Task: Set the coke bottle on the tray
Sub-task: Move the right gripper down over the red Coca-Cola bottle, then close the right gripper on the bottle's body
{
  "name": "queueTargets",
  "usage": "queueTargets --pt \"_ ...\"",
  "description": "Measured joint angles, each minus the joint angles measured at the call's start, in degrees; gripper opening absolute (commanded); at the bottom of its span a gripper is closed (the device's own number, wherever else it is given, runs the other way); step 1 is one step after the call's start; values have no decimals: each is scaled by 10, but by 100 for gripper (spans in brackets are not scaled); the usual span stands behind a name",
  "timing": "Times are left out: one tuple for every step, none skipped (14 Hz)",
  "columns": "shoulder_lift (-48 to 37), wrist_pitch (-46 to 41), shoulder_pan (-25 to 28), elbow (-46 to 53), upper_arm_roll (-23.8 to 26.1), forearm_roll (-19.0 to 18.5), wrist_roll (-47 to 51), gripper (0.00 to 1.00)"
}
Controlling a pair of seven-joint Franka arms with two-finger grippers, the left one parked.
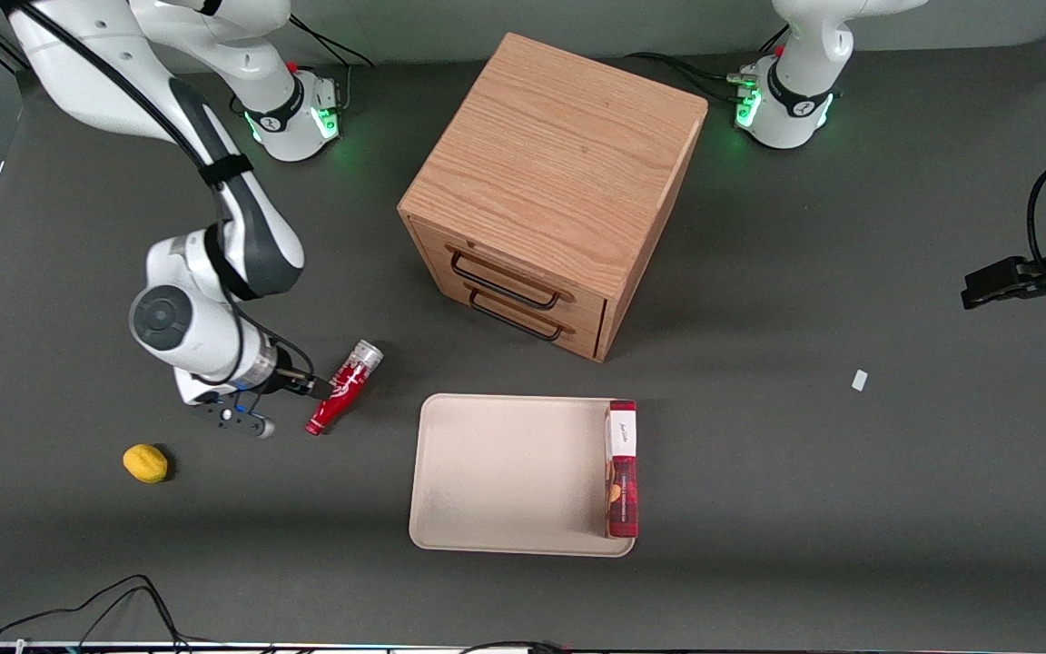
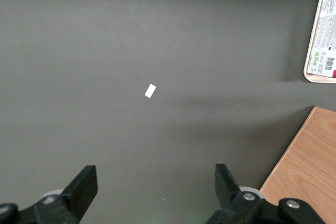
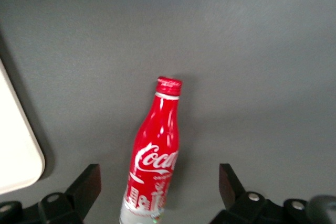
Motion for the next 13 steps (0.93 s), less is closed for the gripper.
queueTargets --pt "13 19 6 -4 1 0 17 100" --pt "26 39 11 -9 1 0 29 100" --pt "38 55 14 -13 1 -1 39 100" --pt "48 64 16 -15 1 -1 46 100" --pt "56 69 16 -17 1 -1 51 100" --pt "60 70 16 -19 1 -1 54 100" --pt "62 72 16 -21 1 -1 55 100" --pt "64 75 16 -23 1 -1 56 96" --pt "65 80 16 -27 1 -1 57 86" --pt "65 81 16 -30 1 -1 57 71" --pt "65 81 16 -31 1 -1 57 57" --pt "65 81 16 -32 1 -1 57 46" --pt "65 82 16 -32 1 -1 57 36"
